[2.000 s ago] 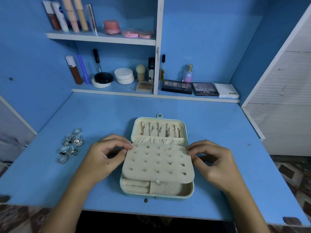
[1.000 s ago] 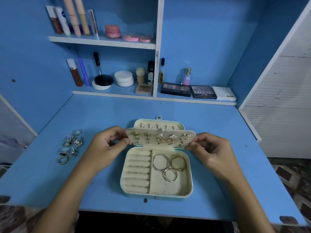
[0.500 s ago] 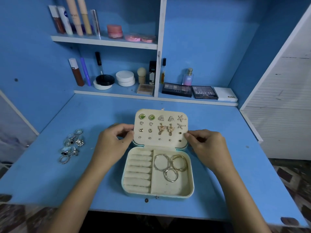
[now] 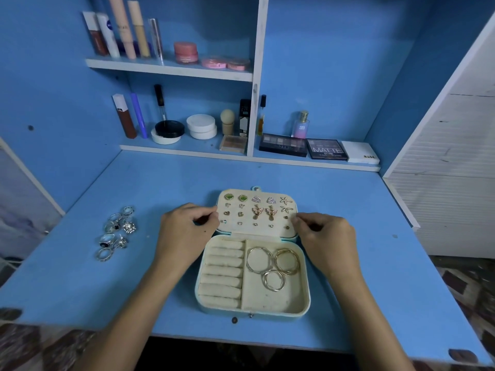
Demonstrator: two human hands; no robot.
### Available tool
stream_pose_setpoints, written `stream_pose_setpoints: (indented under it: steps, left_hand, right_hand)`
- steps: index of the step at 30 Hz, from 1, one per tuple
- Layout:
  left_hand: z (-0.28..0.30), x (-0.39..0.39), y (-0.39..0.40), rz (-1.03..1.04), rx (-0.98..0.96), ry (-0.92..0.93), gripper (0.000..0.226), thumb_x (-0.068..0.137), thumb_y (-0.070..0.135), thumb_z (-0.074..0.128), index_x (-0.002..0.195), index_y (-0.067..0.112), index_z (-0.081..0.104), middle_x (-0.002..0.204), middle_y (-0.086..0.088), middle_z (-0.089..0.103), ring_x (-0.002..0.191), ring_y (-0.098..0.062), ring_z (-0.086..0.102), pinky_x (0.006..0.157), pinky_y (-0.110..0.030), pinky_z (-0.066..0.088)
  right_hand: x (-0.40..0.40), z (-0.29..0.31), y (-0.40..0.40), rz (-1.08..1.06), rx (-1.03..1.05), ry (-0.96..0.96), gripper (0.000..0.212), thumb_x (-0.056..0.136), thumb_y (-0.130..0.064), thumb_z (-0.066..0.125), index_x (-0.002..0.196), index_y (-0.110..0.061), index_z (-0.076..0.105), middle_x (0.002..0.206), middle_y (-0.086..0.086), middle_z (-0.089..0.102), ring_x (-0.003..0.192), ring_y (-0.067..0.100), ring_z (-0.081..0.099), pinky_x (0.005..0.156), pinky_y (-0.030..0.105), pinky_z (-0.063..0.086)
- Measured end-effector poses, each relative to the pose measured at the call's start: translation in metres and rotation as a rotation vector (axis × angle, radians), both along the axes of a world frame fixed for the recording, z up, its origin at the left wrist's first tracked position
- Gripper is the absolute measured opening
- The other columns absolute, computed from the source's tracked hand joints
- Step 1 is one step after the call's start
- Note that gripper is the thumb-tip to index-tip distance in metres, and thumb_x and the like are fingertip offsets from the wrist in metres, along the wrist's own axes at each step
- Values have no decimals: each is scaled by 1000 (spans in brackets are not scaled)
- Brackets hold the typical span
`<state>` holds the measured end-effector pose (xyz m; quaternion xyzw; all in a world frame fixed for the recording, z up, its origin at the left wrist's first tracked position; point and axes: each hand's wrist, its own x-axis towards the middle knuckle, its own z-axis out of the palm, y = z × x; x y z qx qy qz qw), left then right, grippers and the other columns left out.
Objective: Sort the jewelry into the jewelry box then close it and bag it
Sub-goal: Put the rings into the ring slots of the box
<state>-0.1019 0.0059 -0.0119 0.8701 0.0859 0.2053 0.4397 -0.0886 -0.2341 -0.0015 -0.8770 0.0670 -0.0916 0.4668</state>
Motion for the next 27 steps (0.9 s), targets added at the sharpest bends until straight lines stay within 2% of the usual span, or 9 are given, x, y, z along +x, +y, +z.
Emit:
stream_pose_setpoints:
  steps: [5, 9, 13, 19, 23, 27]
  left_hand:
    - [1, 0, 2, -7, 21, 12, 12, 86, 13, 72, 94, 18, 81, 84, 17, 71, 81, 7, 63, 71, 1, 40]
    - [5, -1, 6, -46, 26, 36, 11, 86, 14, 74, 89, 22, 80, 83, 15, 72, 80, 6, 63, 71, -1, 41]
    - [11, -6, 14, -63, 39, 5, 13, 84, 12, 75, 84, 24, 80, 79, 13, 73, 74, 0, 65, 68, -6, 45]
    - [32, -16, 39, -40, 111, -122, 11, 81, 7, 77, 84, 17, 80, 78, 7, 72, 78, -4, 65, 66, -4, 43]
    - [42, -23, 68, 2, 217, -150, 10, 81, 11, 79, 83, 20, 79, 76, 11, 69, 74, -4, 63, 63, -4, 40]
    - [41, -33, 95, 104, 197, -105, 15, 81, 13, 78, 77, 27, 77, 75, 12, 66, 71, -10, 61, 59, -12, 43]
  right_hand:
    - [1, 2, -2, 12, -20, -8, 9, 90, -24, 71, 88, -23, 80, 68, -21, 67, 74, -12, 60, 59, 3, 41]
    - [6, 6, 2, 25, -93, -55, 8, 88, -23, 71, 86, -25, 78, 71, -21, 67, 72, -7, 62, 62, 4, 42]
    - [10, 13, 14, 57, -129, -121, 8, 88, -23, 70, 88, -25, 78, 84, -10, 73, 76, 4, 64, 72, 23, 50]
    - [13, 30, 48, 229, -147, -236, 9, 88, -21, 72, 95, -22, 79, 86, -9, 73, 80, 6, 65, 76, 20, 51]
    - [18, 37, 78, 337, -150, -279, 10, 89, -20, 72, 96, -20, 79, 89, -8, 74, 79, 6, 64, 71, 6, 44]
    - [22, 41, 115, 463, -157, -315, 11, 89, -17, 71, 96, -17, 79, 90, -3, 75, 78, 11, 66, 79, 23, 52]
